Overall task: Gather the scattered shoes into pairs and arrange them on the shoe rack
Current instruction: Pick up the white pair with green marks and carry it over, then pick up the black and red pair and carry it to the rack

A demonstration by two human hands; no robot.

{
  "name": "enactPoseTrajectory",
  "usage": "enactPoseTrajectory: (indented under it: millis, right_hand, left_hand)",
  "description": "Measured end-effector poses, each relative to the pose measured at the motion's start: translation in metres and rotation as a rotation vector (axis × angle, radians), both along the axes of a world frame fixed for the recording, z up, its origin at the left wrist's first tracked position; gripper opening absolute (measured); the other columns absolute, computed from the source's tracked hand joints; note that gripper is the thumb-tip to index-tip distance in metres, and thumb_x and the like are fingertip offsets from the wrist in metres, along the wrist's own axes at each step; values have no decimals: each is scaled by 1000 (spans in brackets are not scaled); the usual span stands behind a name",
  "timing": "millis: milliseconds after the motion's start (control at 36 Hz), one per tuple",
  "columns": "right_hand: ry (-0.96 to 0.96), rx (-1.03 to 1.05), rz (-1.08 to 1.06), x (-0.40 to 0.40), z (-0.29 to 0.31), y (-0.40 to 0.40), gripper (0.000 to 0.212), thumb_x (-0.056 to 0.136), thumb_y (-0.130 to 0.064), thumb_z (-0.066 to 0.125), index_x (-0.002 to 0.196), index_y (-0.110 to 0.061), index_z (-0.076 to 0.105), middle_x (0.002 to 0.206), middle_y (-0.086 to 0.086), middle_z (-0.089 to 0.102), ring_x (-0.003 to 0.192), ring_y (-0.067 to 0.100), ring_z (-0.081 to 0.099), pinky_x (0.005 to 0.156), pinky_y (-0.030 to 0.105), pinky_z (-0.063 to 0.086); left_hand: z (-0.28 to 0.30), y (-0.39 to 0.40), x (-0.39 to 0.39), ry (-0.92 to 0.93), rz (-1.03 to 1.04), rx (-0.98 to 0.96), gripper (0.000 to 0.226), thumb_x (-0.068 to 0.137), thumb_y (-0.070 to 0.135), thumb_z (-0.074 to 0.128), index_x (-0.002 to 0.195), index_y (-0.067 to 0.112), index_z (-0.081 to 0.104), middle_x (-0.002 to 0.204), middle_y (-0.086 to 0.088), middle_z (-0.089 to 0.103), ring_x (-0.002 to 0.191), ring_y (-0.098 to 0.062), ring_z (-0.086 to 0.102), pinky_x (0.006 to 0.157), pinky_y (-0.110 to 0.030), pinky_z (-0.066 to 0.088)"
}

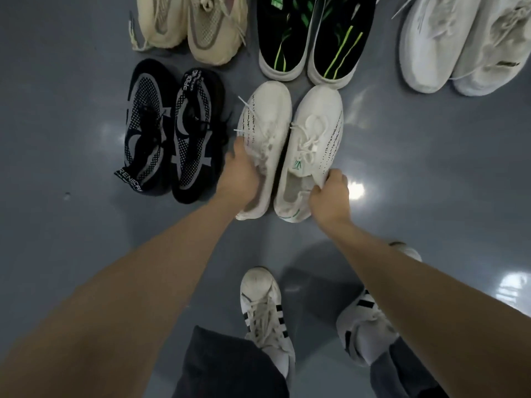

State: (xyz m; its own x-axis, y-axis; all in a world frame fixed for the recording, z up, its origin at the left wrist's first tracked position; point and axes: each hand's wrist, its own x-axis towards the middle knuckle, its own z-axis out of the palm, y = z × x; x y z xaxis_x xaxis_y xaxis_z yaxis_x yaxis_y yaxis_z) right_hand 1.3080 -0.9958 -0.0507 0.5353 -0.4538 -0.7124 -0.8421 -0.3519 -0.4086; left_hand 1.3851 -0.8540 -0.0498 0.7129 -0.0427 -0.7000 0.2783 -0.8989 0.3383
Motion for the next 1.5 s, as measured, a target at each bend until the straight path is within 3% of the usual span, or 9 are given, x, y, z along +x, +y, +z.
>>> enactPoseTrajectory:
  millis: [139, 250, 417, 667, 861, 1056, 1278, 1389, 1500]
  right_hand:
    - [-23, -53, 22, 5, -5, -2, 40, 87, 0, 48, 126, -1, 40, 132, 16, 43, 111, 34, 50, 84, 36, 40]
    - [-41, -81, 112, 3, -2, -2, 46, 86, 3, 47, 131, -4, 36, 135, 13, 39, 114, 33, 49, 86, 37, 41]
    - [-34, -123, 242, 1, 0, -5, 64, 89, 4, 48, 145, -9, 21, 139, 14, 35, 118, 33, 47, 85, 37, 43]
    - [94, -38, 351, 12, 30, -15, 57, 91, -7, 47, 144, -16, 27, 138, 14, 33, 120, 36, 45, 92, 46, 46]
    - [30, -49, 327, 16, 108, -28, 49, 92, -12, 48, 140, -13, 37, 138, 13, 35, 121, 35, 44, 95, 45, 43]
    - [-112, -42, 195, 23, 208, -31, 39, 91, -10, 48, 129, -10, 51, 130, 13, 47, 113, 30, 53, 89, 38, 45]
    - [-313, 97, -63, 17, 337, -32, 26, 92, -4, 46, 113, -8, 61, 82, -1, 55, 70, 18, 53, 59, 21, 40]
    - [-336, 116, -169, -2, 398, -37, 21, 91, -4, 48, 104, -11, 63, 74, -6, 56, 78, 26, 60, 69, 31, 46]
    - [-376, 138, -286, -28, 465, -51, 19, 90, -3, 50, 101, -13, 62, 80, 2, 59, 75, 24, 57, 63, 29, 45]
  left_hand:
    - [3, -6, -19, -135, -197, 37, 59, 94, 24, 45, 147, 23, 21, 151, -16, 15, 126, -41, 33, 97, -52, 39]
    - [2, -3, -30, -253, -296, 60, 51, 95, 31, 43, 145, 22, 32, 150, -12, 23, 133, -37, 28, 105, -53, 32]
    - [5, -3, -26, -48, -383, 48, 69, 95, 50, 39, 151, 28, 6, 154, 1, 22, 142, -27, 14, 110, -55, 26]
    - [36, -15, -12, 59, -408, 106, 67, 96, 44, 39, 151, 24, 7, 150, -5, 29, 137, -33, 26, 107, -48, 29]
    - [125, -20, -11, -140, -347, 63, 49, 97, 34, 41, 141, 13, 35, 138, -9, 45, 123, -32, 42, 97, -42, 37]
    - [235, -23, 4, -145, -294, -47, 43, 98, 27, 42, 136, 7, 40, 133, -13, 48, 122, -31, 46, 100, -43, 38]
    - [371, -30, 8, -136, -232, -202, 29, 97, 22, 42, 119, 6, 51, 111, -11, 62, 96, -30, 60, 85, -45, 49]
    - [431, -38, -4, -104, -218, -266, 34, 98, 22, 41, 129, 11, 48, 117, -8, 60, 99, -27, 61, 88, -43, 50]
    - [492, -54, -21, -84, -290, -326, 29, 97, 21, 42, 123, 11, 51, 113, -10, 61, 94, -31, 62, 83, -42, 52]
